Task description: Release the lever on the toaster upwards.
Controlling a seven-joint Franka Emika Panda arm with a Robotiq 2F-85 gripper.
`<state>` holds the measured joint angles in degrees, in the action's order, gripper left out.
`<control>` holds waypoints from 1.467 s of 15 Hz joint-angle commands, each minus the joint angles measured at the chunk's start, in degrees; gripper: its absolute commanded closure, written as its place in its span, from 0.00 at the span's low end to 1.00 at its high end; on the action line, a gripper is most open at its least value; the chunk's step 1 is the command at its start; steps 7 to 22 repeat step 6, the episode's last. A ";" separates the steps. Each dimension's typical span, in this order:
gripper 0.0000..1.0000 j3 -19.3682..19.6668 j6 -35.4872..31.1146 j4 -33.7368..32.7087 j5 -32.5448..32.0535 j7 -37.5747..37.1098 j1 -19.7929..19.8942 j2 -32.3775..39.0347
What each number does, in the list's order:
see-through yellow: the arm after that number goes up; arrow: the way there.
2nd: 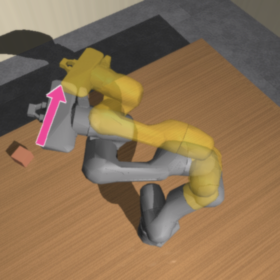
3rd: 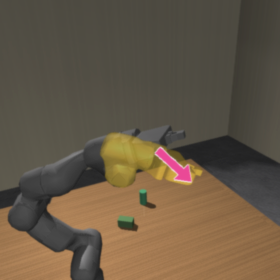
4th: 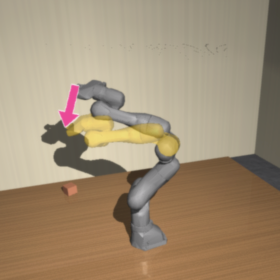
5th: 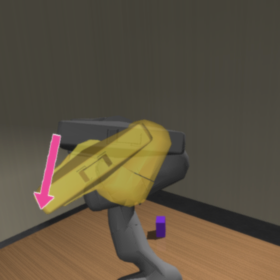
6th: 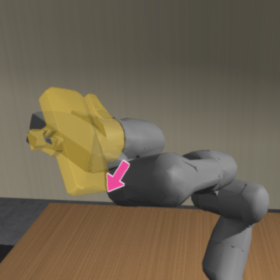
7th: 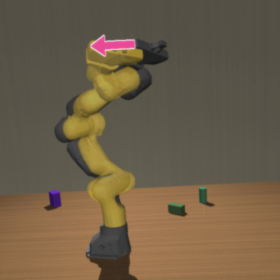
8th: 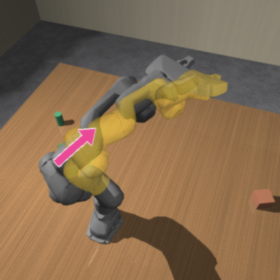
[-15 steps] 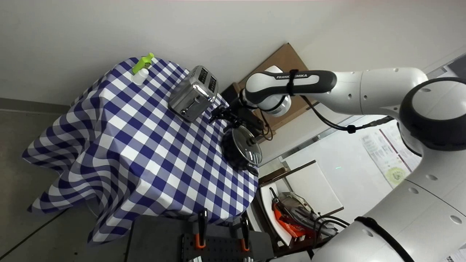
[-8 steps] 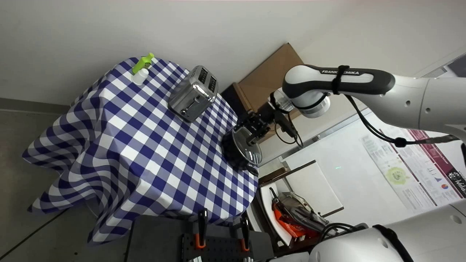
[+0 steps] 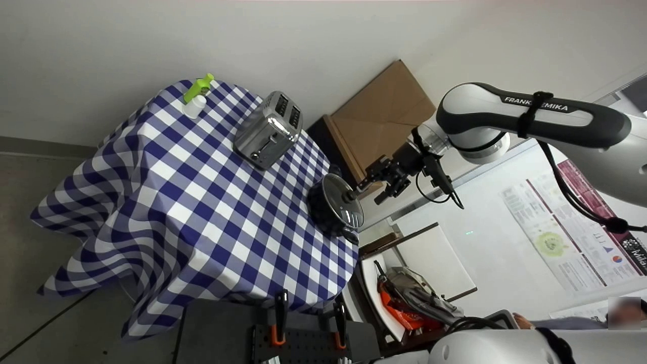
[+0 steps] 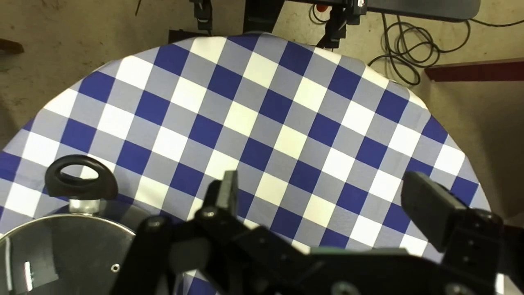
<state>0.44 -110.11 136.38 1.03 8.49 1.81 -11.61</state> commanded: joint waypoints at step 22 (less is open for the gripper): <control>0.00 0.47 -0.07 -0.06 -0.08 -0.10 -0.53 1.26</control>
